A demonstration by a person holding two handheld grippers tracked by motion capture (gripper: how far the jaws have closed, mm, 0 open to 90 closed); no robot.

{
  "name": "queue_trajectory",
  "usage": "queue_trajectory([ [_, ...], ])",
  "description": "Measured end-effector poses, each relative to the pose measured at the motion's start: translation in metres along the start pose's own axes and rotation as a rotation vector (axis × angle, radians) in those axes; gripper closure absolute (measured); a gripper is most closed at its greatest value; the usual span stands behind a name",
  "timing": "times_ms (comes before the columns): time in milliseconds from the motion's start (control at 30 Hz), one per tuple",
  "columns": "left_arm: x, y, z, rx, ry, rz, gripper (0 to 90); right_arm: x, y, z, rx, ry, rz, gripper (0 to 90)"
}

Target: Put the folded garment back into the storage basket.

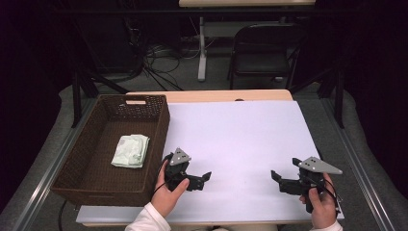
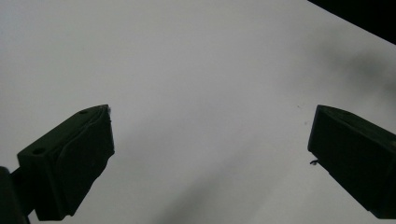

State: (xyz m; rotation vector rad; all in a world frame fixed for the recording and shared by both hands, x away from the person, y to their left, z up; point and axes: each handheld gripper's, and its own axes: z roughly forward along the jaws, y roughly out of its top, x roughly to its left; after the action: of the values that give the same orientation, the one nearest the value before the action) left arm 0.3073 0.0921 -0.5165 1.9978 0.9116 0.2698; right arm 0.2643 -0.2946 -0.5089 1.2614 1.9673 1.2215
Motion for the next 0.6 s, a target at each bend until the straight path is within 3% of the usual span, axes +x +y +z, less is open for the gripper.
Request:
queue_trajectory([
  [267, 0.001, -0.008, 0.004, 0.001, 0.013, 0.016, 0.4, -0.002, -0.002, 0.003, 0.010, 0.000, -0.001, 7.5],
  [500, 0.001, -0.012, 0.008, -0.006, 0.008, 0.003, 0.4, -0.002, -0.003, 0.004, 0.021, -0.001, -0.012, 7.5],
  [600, 0.002, -0.014, 0.009, 0.004, 0.017, 0.021, 0.4, -0.002, -0.003, 0.005, 0.028, -0.005, -0.003, 7.5],
])
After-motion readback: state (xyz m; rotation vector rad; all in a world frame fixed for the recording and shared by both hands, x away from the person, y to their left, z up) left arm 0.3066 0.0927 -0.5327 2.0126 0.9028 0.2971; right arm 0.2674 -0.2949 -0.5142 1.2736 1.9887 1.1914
